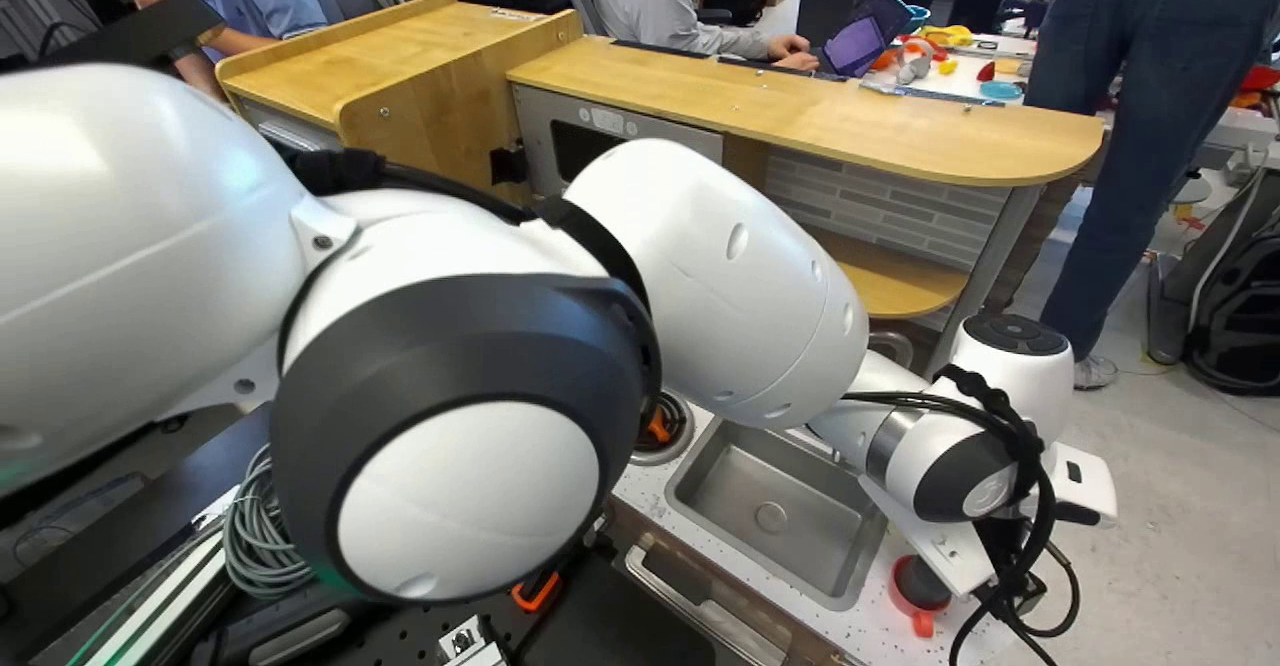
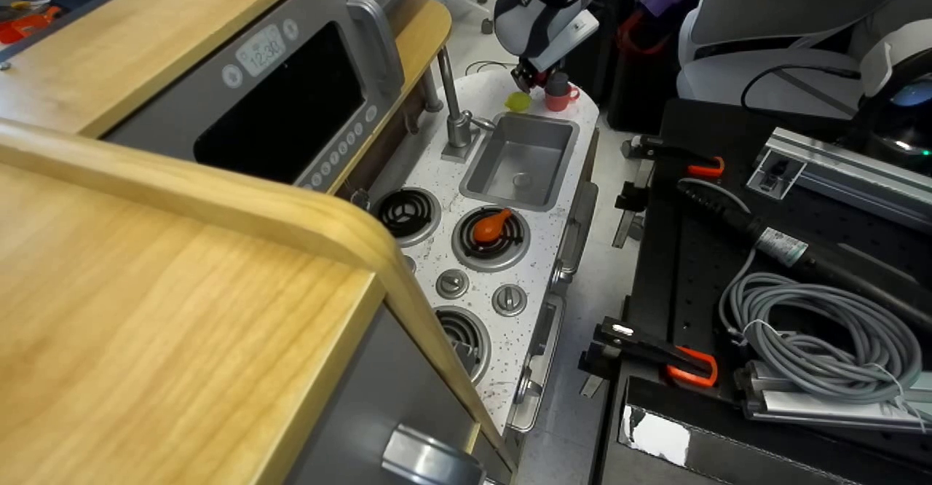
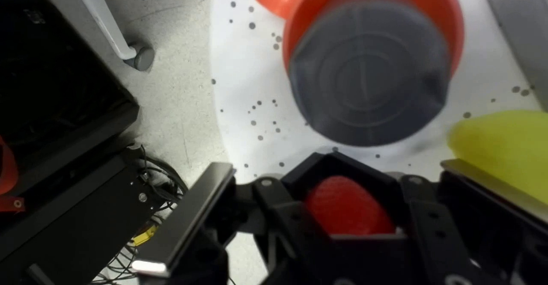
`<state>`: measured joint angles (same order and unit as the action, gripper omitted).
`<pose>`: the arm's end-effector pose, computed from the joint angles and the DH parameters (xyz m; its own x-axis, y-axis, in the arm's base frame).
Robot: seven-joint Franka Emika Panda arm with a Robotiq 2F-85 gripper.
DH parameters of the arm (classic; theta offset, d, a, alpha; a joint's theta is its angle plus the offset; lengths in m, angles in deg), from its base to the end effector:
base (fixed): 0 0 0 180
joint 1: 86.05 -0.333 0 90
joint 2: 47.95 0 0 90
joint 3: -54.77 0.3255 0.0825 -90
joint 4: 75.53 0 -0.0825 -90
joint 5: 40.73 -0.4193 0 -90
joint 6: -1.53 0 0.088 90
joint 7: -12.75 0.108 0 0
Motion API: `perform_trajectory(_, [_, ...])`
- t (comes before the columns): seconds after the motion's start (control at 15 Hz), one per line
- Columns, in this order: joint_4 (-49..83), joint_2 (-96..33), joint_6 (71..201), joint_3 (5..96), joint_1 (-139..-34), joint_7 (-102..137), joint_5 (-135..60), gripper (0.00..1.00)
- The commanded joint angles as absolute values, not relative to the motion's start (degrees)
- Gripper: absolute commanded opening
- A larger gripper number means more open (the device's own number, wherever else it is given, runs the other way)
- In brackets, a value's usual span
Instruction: Move the red object from inside the sink and place it outside of the sink at the right
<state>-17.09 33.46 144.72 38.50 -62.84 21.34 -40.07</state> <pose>0.6407 -0.4308 -0.0497 0.8396 -0.5338 0.1011 -0.5394 -0.7969 0.2721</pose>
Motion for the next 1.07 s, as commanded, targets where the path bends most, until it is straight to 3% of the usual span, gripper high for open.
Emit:
perform_trajectory(0.0, [-27.4,39.36,140.11,40.25,-60.24,20.92,-41.37,0.02])
perform_trajectory(0.2, [-23.21,36.47,141.55,41.1,-60.47,20.57,-40.7,0.02])
perform_trajectory(0.27, [-23.17,36.41,141.5,41.33,-60.43,20.38,-40.72,0.34])
perform_trajectory(0.47, [-23.35,36.19,141.47,41.48,-60.55,20.32,-40.64,0.48])
perform_trajectory(0.87, [-25.68,35.98,140.68,41.46,-60.5,20.26,-40.63,0.93])
perform_trajectory(1.0, [-26.52,35.97,140.52,41.48,-60.4,20.19,-40.62,1.0])
